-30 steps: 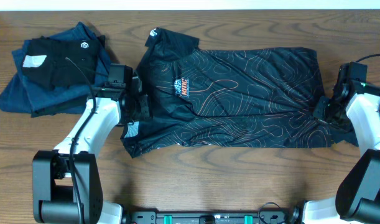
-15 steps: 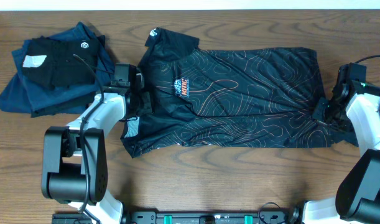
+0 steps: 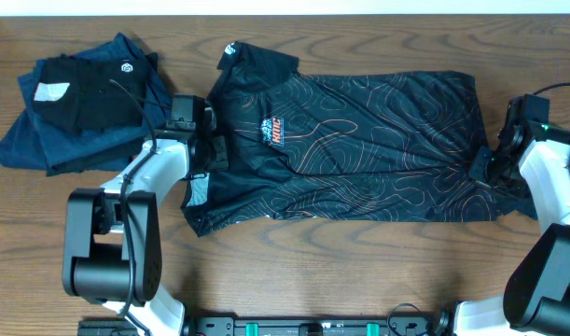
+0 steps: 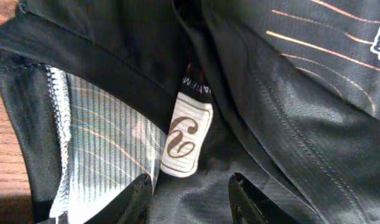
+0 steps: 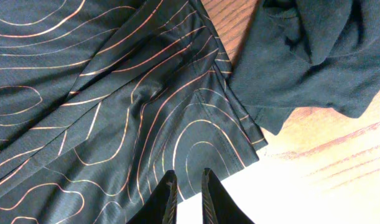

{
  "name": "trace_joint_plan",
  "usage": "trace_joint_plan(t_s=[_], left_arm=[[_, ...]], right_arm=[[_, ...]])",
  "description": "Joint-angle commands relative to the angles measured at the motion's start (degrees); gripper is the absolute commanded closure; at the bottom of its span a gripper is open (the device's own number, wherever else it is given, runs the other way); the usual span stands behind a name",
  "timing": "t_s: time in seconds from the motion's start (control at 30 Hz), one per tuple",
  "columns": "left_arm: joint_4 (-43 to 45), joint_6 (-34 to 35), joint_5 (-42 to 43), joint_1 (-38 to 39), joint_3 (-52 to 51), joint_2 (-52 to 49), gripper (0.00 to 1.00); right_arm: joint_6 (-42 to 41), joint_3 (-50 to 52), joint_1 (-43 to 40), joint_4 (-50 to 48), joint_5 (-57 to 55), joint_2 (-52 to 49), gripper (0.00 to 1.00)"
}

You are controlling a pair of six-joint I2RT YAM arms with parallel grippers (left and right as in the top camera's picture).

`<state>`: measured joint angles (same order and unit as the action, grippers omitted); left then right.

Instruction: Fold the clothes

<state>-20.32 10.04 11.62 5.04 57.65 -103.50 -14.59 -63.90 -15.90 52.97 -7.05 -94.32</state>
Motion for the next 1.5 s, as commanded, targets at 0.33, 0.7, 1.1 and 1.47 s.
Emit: trace_joint_plan(t_s=[0.33, 0.7, 1.1, 1.47], left_arm=[[-0.1, -1.0, -0.5, 0.0, 0.1, -2.4, 0.75], [-0.2, -1.0, -0.5, 0.0, 0.1, -0.4, 0.75], [-1.9, -1.0, -0.5, 0.0, 0.1, -0.4, 0.78], [-1.8, -1.1, -2.3, 0.0, 0.1, -0.4, 0.81]], right_arm=[[0.5, 0.4, -0.2, 0.2, 0.2, -0.5, 0.87], [0.5, 0.4, -0.2, 0.2, 0.2, -0.5, 0.87], [0.5, 0.4, -0.2, 0.2, 0.2, -0.5, 0.87], [0.5, 0.4, -0.2, 0.2, 0.2, -0.5, 0.87]])
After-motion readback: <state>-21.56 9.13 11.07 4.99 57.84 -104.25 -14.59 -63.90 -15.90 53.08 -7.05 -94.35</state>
